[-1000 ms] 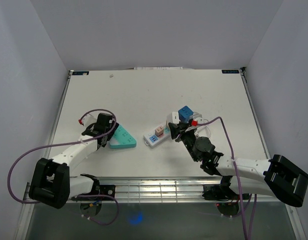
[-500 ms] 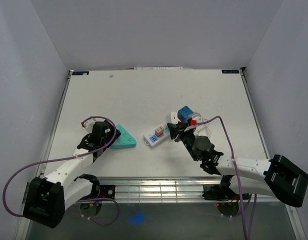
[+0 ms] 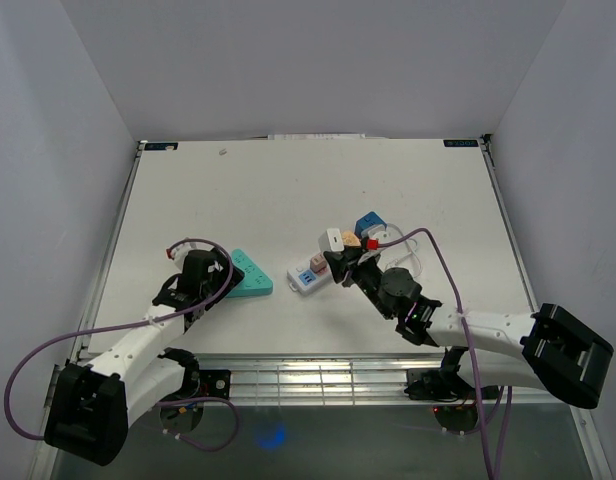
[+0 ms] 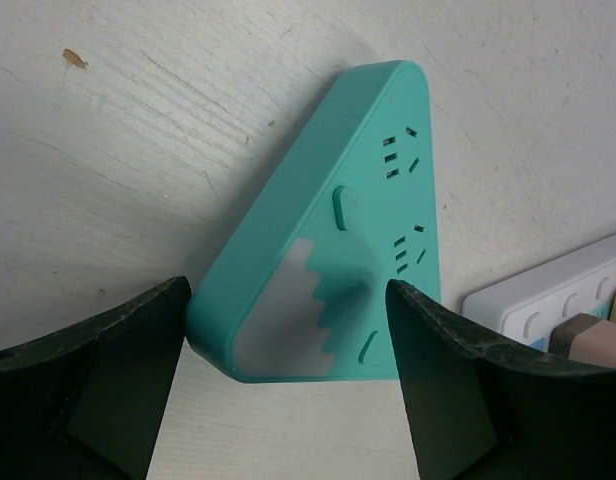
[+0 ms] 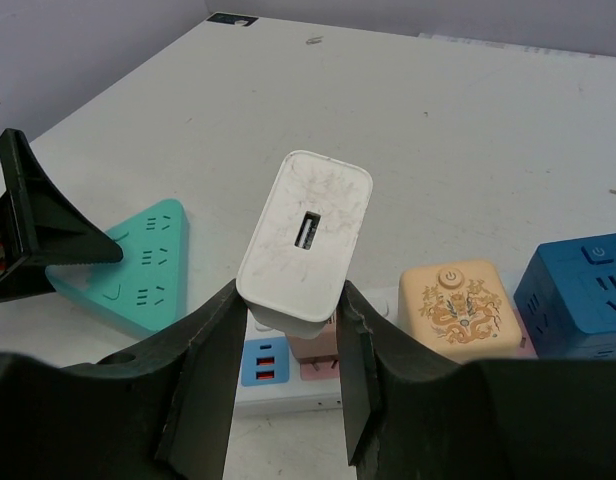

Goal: Insert the plug

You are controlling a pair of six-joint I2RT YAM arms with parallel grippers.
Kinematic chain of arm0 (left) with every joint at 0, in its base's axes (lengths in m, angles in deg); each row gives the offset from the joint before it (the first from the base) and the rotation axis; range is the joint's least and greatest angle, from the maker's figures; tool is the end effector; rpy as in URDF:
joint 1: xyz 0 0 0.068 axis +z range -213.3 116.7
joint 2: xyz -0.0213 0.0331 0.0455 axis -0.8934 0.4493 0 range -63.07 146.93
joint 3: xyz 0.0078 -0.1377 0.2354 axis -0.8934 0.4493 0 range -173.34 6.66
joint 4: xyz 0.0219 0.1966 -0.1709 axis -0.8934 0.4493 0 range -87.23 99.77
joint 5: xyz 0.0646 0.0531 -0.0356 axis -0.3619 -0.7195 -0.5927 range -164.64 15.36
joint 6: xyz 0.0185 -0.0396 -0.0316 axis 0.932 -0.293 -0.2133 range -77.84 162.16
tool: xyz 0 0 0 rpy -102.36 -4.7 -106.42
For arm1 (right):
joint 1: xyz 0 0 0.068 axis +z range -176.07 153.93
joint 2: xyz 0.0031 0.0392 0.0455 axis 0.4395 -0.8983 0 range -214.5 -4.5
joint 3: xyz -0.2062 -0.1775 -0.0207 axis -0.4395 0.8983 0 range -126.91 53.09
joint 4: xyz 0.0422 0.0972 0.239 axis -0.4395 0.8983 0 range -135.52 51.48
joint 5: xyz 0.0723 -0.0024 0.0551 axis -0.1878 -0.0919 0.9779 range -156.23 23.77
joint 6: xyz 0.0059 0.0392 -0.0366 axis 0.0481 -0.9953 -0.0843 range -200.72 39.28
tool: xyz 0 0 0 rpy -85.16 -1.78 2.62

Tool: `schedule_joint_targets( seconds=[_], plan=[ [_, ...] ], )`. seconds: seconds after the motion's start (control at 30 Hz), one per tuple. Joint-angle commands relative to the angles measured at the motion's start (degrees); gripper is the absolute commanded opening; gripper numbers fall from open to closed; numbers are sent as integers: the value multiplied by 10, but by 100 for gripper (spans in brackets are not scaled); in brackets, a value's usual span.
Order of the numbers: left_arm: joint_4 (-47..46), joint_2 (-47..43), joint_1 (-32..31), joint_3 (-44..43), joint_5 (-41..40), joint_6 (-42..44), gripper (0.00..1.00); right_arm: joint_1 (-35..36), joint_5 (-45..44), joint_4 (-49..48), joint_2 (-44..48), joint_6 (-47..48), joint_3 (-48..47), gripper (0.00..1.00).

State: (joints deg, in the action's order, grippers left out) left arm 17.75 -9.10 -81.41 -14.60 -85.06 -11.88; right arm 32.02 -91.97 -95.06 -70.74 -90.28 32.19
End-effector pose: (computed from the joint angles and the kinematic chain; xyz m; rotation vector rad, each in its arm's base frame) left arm 0.1699 -0.0488 0.1645 -0.8266 2.2729 -0.3725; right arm 0.1371 0.1907 0.2309 -0.2784 1.5101 0.6102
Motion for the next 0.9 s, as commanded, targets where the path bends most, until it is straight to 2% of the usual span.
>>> schedule_joint_targets(
  seconds=[0.0,0.03,0.2,0.23,0.33,0.4,0.5,0.67,0.87],
  plan=[
    [-21,-6,2,5,16,22,88,-1,15,-28,-2,13,-33,8],
    [-27,-5,3,4,20,24,82,-2,16,-26,-4,13,-34,8],
    [-40,6,3,-3,22,39,66,-1,17,-26,0,14,-32,8],
    [-45,4,3,-2,28,45,60,-2,18,-26,2,14,-32,8],
    [-61,-3,3,1,36,56,53,-1,19,-24,6,16,-31,8],
    [-71,-8,3,2,46,66,43,-2,23,-22,7,19,-32,8],
    [-70,-12,3,-3,61,83,34,-2,29,-14,7,25,-35,8],
    [-61,-1,3,-17,96,114,28,-2,45,-4,0,34,-43,8],
    [-79,97,1,-58,194,175,20,-2,52,-1,3,36,-45,8]
  ],
)
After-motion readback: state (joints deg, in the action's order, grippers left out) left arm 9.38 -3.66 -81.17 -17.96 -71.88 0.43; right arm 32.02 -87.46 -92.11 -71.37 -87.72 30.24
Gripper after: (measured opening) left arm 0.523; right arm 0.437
